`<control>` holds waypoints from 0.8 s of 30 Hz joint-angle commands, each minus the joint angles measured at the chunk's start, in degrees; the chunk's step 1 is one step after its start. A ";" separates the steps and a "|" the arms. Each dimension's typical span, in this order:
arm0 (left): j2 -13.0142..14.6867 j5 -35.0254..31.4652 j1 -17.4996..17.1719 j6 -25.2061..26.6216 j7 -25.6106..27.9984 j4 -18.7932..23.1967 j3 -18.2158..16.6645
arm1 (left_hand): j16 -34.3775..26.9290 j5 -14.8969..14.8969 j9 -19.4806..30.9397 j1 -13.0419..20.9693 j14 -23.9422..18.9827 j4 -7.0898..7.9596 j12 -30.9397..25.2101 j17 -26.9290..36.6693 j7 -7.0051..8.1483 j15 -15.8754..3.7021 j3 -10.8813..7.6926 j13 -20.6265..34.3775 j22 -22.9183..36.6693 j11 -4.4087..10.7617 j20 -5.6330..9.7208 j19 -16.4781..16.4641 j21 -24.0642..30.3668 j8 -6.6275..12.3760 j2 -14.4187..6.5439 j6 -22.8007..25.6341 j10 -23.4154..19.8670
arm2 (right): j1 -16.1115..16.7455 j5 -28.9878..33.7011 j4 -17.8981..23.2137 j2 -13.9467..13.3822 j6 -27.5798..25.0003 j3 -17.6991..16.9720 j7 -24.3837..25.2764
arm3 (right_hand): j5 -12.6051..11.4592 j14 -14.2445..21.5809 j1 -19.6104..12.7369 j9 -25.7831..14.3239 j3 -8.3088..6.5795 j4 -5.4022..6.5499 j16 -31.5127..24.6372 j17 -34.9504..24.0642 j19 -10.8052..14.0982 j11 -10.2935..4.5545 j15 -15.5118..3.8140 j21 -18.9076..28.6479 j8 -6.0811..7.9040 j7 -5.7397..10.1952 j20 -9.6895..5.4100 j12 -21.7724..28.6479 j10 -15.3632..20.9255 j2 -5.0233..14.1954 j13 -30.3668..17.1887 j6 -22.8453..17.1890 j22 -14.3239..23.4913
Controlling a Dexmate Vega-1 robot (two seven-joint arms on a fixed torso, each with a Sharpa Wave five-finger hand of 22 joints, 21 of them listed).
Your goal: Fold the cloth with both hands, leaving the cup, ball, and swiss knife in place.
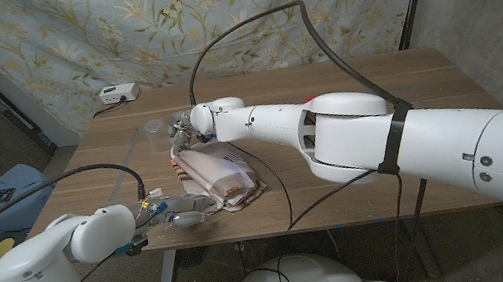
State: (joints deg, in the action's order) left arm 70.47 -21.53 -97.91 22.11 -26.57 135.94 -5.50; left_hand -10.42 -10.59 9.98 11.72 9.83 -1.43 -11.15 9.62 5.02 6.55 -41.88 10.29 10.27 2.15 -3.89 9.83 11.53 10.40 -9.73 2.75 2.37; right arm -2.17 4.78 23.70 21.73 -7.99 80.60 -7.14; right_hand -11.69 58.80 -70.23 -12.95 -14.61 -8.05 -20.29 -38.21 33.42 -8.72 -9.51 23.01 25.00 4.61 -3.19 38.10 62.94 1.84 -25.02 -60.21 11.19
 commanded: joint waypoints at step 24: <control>1.39 0.21 0.32 0.30 1.07 0.37 1.17 | -0.08 0.15 0.24 0.94 2.14 -0.38 0.00 0.14 0.29 -0.39 0.04 0.13 0.07 0.14 0.20 6.87 0.24 0.19 0.02 0.69 -0.13 | 2.22 5.44 19.43 -10.67 -5.85 -5.70 -17.98 | 0.15 -7.80 16.56 0.23 6.60 5.95 6.18 2.86 -4.94 5.15 0.60 -1.36 -5.96 -3.90 1.30 -8.62 -12.60 -1.91 4.41 12.61 -0.11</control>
State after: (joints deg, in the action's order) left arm 71.49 -21.37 -97.86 22.18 -25.78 136.22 -4.80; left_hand -10.42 -10.59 10.01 11.94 9.83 -1.67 -11.13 9.62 5.24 6.55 -41.63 10.29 10.26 2.15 -3.89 9.83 11.53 10.19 -9.51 2.97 2.38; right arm -1.37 8.30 31.52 16.87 -9.90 77.23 -20.63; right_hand -11.65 51.70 -54.57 -12.77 -8.47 -2.32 -14.37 -35.29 28.89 -3.69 -6.93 21.78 19.66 0.75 -2.16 29.85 51.19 0.04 -20.43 -48.50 10.79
